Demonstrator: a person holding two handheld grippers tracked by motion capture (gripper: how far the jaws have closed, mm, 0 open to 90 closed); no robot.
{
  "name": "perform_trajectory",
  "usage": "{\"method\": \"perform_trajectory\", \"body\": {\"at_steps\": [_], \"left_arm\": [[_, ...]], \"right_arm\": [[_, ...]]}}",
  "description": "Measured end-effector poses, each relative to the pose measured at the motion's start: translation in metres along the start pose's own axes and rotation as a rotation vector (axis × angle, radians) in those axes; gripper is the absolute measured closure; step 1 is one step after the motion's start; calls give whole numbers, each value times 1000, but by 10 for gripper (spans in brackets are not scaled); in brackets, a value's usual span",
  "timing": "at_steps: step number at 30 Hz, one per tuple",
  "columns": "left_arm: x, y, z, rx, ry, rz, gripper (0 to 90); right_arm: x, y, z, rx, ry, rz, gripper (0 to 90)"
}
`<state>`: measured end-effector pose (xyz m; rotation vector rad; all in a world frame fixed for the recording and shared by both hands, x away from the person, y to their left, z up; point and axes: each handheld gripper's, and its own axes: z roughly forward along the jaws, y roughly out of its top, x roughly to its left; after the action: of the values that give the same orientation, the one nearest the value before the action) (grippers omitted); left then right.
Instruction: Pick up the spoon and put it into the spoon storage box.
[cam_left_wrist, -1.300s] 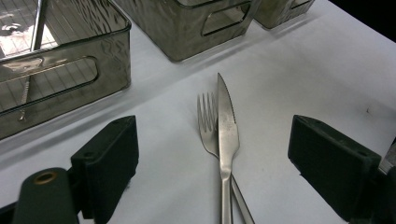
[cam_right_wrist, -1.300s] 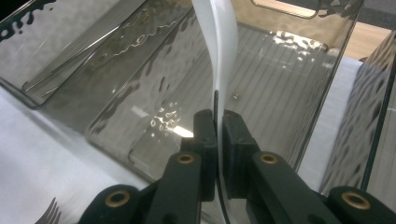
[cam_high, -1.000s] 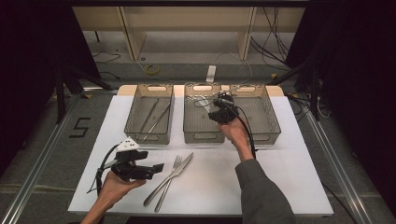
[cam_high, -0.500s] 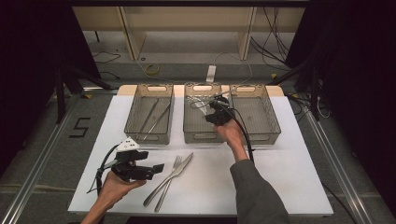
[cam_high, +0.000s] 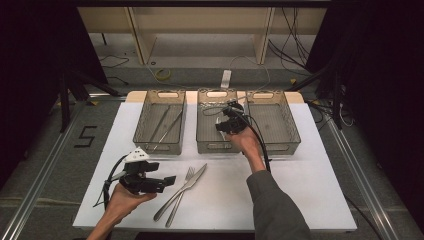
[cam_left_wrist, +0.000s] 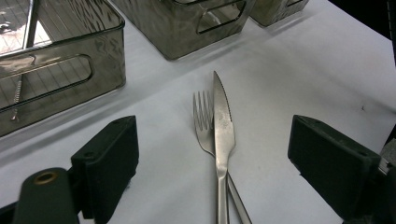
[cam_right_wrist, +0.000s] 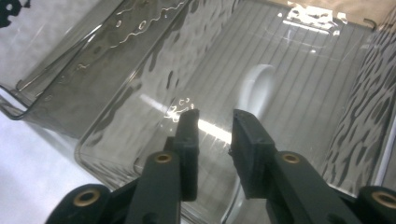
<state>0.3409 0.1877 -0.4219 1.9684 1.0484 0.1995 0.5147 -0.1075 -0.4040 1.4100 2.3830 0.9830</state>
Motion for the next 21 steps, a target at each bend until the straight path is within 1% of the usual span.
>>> {"method": "perform_trajectory", "body": {"at_steps": [4,5,9,11,14,16,18,20,21], "left_arm": [[0,0,0,3,-1,-1,157],[0,0,0,5,-1,-1,157],[0,0,0,9,-4,-2,157],[-1,0,1,4,-4,-1,157],[-1,0,1,8,-3,-2,157],[-1,0,1,14,-3,-6,158],[-1,0,2,29,-8,-2,157],[-2,0,3,47,1,6,157],[-2,0,4,61,7,16,158]], "right_arm": [[-2,-1,-6,-10,16,-2,649],[-3,-1,-8,-15,19,-10,634],[-2,-4,-18,-23,41,-20,524],[2,-7,-24,-22,50,-47,485],[8,-13,-36,-48,75,-84,428],[12,-18,-44,-62,81,-104,400],[16,-24,-52,-72,102,-121,384],[19,-31,-59,-77,105,-139,372],[20,-35,-62,-82,110,-147,370]]}}
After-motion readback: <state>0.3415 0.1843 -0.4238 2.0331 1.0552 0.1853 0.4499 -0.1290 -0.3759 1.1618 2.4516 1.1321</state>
